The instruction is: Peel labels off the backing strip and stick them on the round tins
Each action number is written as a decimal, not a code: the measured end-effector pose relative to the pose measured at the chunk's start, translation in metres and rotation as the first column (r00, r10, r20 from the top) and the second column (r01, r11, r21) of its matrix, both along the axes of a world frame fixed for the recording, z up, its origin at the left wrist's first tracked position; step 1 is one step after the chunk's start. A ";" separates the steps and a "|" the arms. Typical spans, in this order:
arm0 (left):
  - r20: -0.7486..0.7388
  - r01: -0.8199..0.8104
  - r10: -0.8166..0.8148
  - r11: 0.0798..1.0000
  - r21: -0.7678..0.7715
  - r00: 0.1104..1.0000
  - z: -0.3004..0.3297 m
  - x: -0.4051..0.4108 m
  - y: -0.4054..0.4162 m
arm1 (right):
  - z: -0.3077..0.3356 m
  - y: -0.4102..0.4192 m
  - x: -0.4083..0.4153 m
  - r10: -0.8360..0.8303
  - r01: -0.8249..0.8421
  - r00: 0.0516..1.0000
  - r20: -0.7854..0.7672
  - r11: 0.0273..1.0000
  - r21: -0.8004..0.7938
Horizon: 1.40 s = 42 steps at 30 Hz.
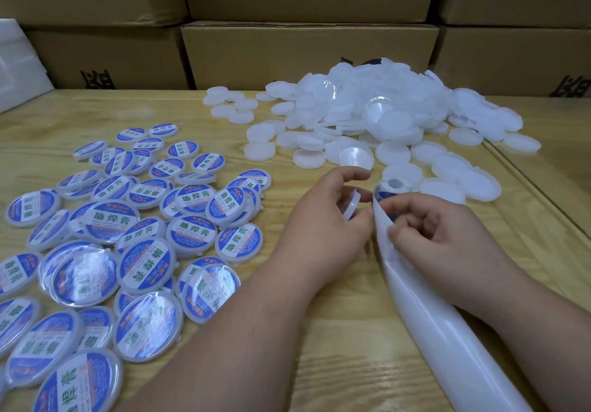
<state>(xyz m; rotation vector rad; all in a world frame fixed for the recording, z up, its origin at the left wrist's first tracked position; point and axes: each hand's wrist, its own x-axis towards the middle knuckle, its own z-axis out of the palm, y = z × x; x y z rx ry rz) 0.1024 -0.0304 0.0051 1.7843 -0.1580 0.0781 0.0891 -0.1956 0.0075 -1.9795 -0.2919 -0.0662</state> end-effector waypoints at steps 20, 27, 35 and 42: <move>0.026 0.005 -0.006 0.998 0.058 1.000 -0.005 0.003 0.000 | -0.010 -0.003 0.006 0.021 -0.021 0.999 0.033 1.000 -0.001; 0.036 0.001 -0.003 0.998 0.059 0.999 -0.005 0.003 0.000 | -0.009 -0.001 0.006 0.017 -0.018 0.999 0.052 1.000 0.006; 0.056 -0.014 0.011 0.999 0.052 0.998 -0.004 0.002 -0.002 | -0.009 0.000 0.005 -0.030 0.029 0.998 0.054 0.999 0.016; 0.059 -0.031 0.028 0.999 0.045 0.998 -0.003 0.001 -0.002 | -0.005 0.001 0.003 -0.079 0.084 0.993 0.085 0.995 -0.061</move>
